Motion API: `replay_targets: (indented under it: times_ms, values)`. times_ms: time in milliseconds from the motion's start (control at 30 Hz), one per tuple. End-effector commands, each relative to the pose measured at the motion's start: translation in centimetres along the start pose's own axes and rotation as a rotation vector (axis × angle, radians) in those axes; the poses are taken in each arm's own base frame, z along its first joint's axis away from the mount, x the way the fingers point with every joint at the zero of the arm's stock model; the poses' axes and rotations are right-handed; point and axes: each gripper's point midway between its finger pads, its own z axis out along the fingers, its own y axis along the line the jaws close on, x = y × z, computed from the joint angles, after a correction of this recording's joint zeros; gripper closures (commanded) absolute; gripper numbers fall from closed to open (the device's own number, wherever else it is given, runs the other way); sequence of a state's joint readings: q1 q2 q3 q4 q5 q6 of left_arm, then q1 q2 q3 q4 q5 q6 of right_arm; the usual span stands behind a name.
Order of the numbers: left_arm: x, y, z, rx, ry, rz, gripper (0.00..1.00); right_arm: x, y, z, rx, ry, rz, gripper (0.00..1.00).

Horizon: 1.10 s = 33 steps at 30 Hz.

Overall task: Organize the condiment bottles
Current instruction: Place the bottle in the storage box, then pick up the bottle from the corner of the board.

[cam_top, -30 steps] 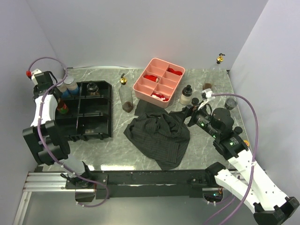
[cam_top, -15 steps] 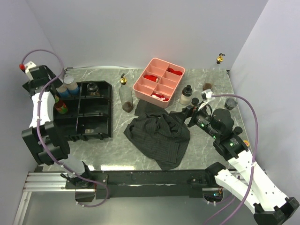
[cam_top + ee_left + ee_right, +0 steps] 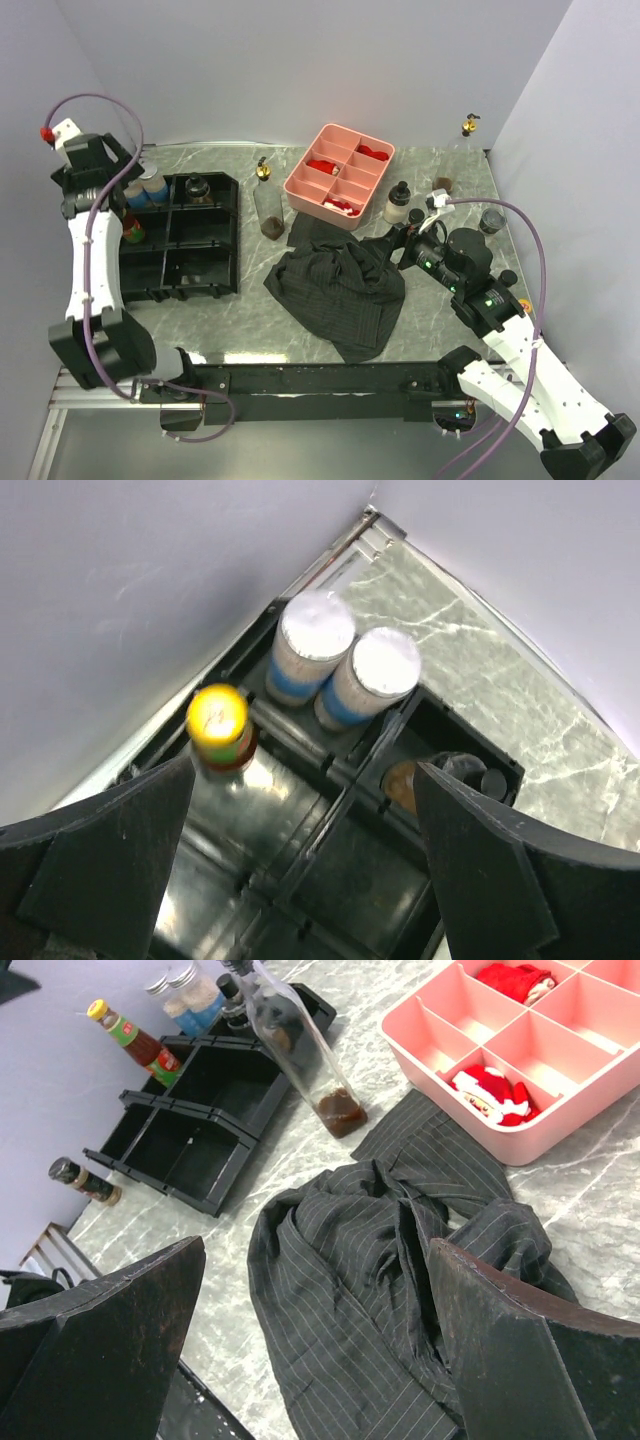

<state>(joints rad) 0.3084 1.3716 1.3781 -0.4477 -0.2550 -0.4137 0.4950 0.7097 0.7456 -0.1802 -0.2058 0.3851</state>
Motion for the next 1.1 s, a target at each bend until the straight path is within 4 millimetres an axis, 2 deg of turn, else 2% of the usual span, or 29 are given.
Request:
replay_targets:
  times_ms: [0,67,133,233,267,400,467,567,633,700,733,767,867,1067]
  values:
    - [1.0,3.3,-3.1,-0.129,-0.027,-0.101,0.03,-0.7,0.3,-0.1,-0.006,-0.031,-0.003,0.0]
    - [1.1,4.5,-4.6,-0.162,-0.062,-0.142,0.04,-0.6,0.2,0.0,-0.004,-0.027,-0.001,0.0]
    - [0.8,6.6,-5.9,-0.255,-0.114,-0.198,0.03,-0.5,0.3,0.1,-0.009,-0.024,0.001,0.0]
    - [2.1,8.8,-7.0,-0.355,-0.124,-0.229,0.04,-0.4,0.1,0.1,-0.003,-0.022,0.003,0.0]
    - [3.3,9.7,-7.4,-0.399,-0.094,-0.227,0.04,-0.4,0.2,0.2,-0.004,-0.02,0.004,0.0]
    - [5.2,11.0,-8.8,-0.461,-0.004,-0.193,0.04,-0.5,0.3,0.1,-0.008,-0.02,0.005,0.0]
    - [6.1,11.6,-9.5,-0.5,0.019,-0.227,0.04,-0.4,0.3,0.2,-0.008,-0.018,0.006,0.0]
    - [8.9,12.8,-10.5,-0.558,0.053,-0.304,0.04,-0.3,0.3,0.2,-0.01,-0.015,0.008,0.0]
    - [11.1,14.3,-11.1,-0.628,0.042,-0.388,0.01,-0.3,0.3,0.3,-0.012,-0.011,0.009,0.0]
    - [11.6,15.8,-11.7,-0.705,-0.013,-0.43,0.01,-0.2,0.4,0.3,-0.015,-0.007,0.011,0.0]
    - [12.6,16.9,-12.4,-0.757,-0.008,-0.419,0.02,-0.1,0.3,0.3,-0.016,-0.005,0.013,0.0]
    - [12.4,17.8,-12.9,-0.803,-0.044,-0.413,0.02,-0.1,0.4,0.3,-0.019,-0.003,0.012,0.0]
    - [12.9,18.6,-13.5,-0.842,-0.063,-0.44,0.03,0.2,0.4,0.5,-0.022,0.004,0.016,0.0]
    - [14.3,19.2,-12.9,-0.863,-0.042,-0.471,0.04,0.4,0.2,0.8,-0.013,0.019,0.022,0.0]
